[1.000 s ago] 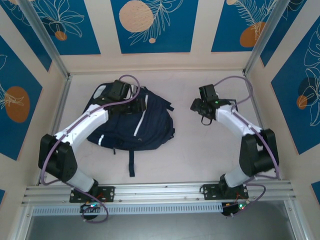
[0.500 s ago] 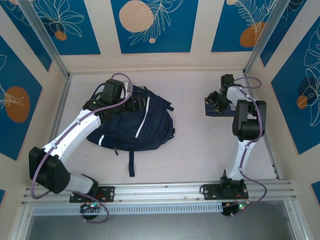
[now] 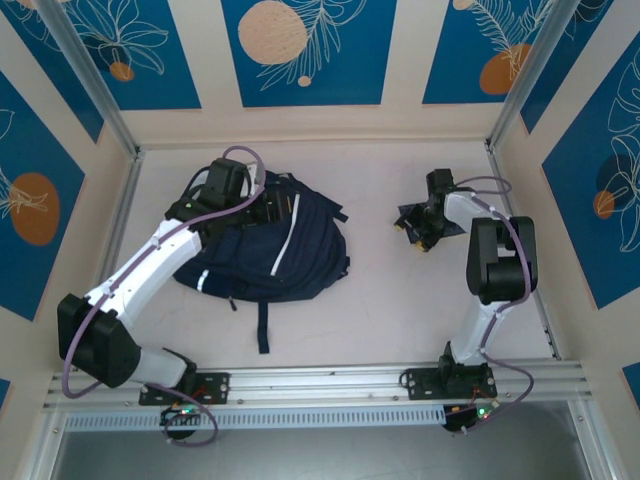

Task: Pack the student bag
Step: Rotate the book at the middle-right of the table.

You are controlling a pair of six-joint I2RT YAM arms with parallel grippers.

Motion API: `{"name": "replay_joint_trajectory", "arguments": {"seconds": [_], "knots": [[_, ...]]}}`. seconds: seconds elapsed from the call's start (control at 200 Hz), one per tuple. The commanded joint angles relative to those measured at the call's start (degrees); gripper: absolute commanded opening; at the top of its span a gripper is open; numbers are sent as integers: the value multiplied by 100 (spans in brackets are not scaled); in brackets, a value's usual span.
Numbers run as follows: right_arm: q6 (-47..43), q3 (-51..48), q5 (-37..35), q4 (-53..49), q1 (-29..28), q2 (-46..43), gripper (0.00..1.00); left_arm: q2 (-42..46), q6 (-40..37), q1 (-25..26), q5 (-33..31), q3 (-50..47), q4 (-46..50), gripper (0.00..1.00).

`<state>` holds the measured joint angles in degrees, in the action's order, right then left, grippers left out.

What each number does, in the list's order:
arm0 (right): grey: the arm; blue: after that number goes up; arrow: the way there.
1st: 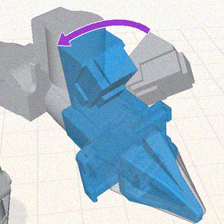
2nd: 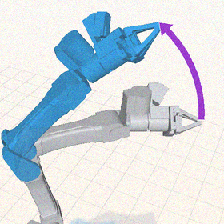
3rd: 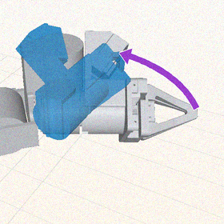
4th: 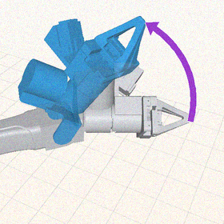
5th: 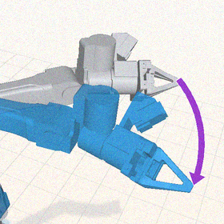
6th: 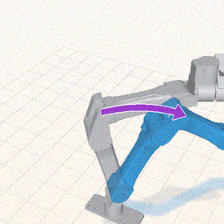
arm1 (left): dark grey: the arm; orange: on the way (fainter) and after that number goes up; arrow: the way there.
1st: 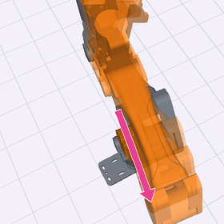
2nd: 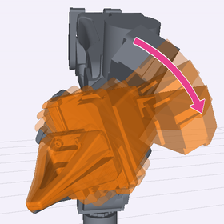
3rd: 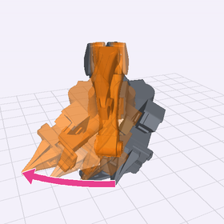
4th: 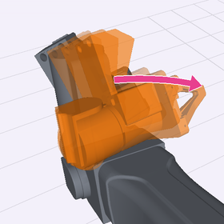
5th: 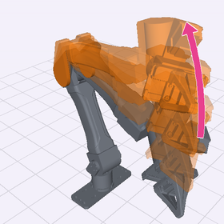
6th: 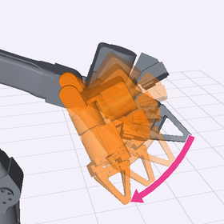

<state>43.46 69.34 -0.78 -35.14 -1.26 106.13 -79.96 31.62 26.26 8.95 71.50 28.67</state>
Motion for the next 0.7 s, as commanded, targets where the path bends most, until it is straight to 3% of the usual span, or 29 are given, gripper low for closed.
{"name": "replay_joint_trajectory", "arguments": {"seconds": [0.0, 0.125, 0.21, 0.315, 0.39, 0.545, 0.695], "knots": [[-262, -3, -856, -530, -134, -221, 64, 113, 50, -73, 56, -31, -78, 68], [-969, 426, -2651, -915, -642, -258, 62, 95, 46, -70, 28, -23, -62, 68], [-1150, 777, -2918, -1189, -748, 27, 61, 108, 14, -69, -12, -14, -49, 68], [-774, 856, -2593, -1247, -694, 133, 61, 99, -6, -69, -26, -4, -44, 68], [-259, 523, -1984, -921, -558, -138, 65, 104, 2, -68, -27, -4, -36, 68], [1223, -1156, 14, 935, 132, -1098, 70, 115, -6, -73, -17, -5, -30, 68], [1726, -1916, 555, 1921, 503, -1483, 70, 111, 19, -66, 23, -5, -38, 67]]}}
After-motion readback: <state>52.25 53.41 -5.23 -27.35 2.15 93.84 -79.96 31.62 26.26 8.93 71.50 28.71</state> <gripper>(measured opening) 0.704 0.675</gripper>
